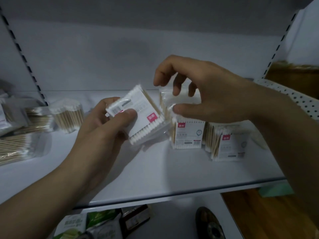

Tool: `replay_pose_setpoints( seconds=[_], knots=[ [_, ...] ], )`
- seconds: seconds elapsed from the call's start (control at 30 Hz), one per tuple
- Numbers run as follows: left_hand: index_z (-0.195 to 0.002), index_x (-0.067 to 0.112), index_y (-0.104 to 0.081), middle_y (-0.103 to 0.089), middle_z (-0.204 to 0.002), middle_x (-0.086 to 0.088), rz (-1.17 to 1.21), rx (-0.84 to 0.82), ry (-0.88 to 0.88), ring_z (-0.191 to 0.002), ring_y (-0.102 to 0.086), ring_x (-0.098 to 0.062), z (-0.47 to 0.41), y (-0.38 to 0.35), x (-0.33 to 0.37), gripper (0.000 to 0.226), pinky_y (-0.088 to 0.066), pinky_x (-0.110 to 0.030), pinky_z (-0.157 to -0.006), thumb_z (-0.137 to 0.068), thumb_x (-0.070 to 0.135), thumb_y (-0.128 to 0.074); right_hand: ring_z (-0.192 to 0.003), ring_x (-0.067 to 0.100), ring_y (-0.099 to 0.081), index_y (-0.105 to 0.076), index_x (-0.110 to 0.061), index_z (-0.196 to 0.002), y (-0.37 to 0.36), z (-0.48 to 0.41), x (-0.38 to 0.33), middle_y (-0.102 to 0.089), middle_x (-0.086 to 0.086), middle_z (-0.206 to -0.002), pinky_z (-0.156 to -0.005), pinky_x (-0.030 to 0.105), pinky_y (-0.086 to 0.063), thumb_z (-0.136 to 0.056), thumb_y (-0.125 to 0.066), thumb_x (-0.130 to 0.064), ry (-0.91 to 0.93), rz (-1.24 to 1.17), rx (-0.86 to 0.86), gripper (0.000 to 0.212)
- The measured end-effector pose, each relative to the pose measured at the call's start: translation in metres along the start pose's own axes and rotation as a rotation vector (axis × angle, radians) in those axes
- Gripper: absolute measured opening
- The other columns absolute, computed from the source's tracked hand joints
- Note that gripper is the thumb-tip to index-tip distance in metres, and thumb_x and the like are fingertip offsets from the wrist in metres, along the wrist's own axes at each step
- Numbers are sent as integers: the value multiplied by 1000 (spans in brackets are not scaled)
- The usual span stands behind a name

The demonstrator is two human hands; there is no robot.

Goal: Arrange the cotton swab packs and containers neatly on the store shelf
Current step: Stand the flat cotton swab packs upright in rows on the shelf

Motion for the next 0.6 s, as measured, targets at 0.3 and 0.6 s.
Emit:
replay_pose_setpoints(
  seconds=[0.3,0.6],
  knots=[
    [-116,-7,-51,-76,-114,-10,-48,-182,-114,-106,-74,-25,7,-18,7,54,-61,-34,-86,-76,13,-81,-72,21,-75,-48,-19,-117,7,6,-9,-75,8,-87,-57,35,-61,-78,-82,-15,-209,-319,-31,53],
    [-129,37,-50,-52,-126,20,-1214,-319,-213,-105,-52,0,3,-4,-30,38,-41,-14,-81,-92,43,-58,-82,6,-69,-68,-33,-97,2,16,20,-71,-12,-89,-71,30,-59,-69,-89,-33,-338,75,-200,36]
  ],
)
Point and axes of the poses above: each hand's wrist, its own z-axis away from the middle knuckle, its own y-axis out of the back of the hand, x = y × z, the point moved 7 cm from there along -z, towards the middle knuckle
